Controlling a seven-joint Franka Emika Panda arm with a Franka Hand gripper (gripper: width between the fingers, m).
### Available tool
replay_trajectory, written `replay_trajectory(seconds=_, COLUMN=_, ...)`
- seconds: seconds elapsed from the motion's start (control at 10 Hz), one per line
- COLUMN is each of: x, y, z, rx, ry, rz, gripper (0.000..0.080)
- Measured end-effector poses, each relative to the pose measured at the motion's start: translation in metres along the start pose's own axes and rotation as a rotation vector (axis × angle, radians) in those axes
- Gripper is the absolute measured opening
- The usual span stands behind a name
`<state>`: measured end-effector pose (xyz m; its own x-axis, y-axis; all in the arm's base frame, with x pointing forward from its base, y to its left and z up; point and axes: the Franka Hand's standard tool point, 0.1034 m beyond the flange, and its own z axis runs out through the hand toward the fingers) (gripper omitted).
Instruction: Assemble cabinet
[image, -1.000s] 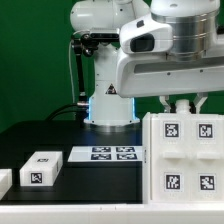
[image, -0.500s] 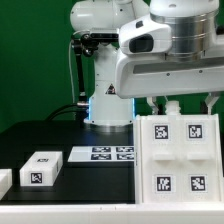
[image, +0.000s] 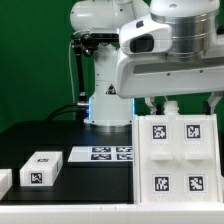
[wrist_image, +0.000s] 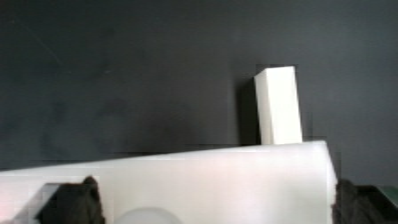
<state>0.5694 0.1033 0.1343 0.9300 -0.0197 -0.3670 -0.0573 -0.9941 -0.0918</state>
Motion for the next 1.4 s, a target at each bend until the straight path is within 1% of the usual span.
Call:
replay_trajectory(seconds=0.2, x=0.009, y=0.003, z=-0.007, rx=0.004, ry=-0.001, rz=0.001, gripper=0.0649)
replay_trajectory(seconds=0.4, x=0.01, y=0.006, z=-0.016, rx=0.008, ry=-0.002, rz=0.007, gripper=0.0649)
replay_trajectory(seconds=0.6, x=0.001, y=0.005, z=-0.027, rx=0.007, ry=0.006, rz=0.008, gripper=0.0649)
replay_trajectory(seconds=0.7, x=-0.009, y=0.006, z=-0.03, rx=0.005, ry=0.007, rz=0.006, gripper=0.0649)
replay_trajectory(seconds=0.9, x=-0.028, y=0.009, z=-0.029, rx=0.002, ry=0.036, rz=0.003, gripper=0.0649)
replay_trajectory(seconds=1.2, x=-0.027, y=0.01, z=-0.026, rx=0.002, ry=0.03, rz=0.004, gripper=0.0649)
replay_trajectory(seconds=1.3, x=-0.026, y=0.012, z=-0.024, rx=0.002, ry=0.04, rz=-0.002, gripper=0.0649)
replay_trajectory(seconds=1.4, x=-0.031, y=0.025, z=-0.013, rx=-0.001, ry=0.061, rz=-0.013, gripper=0.0649)
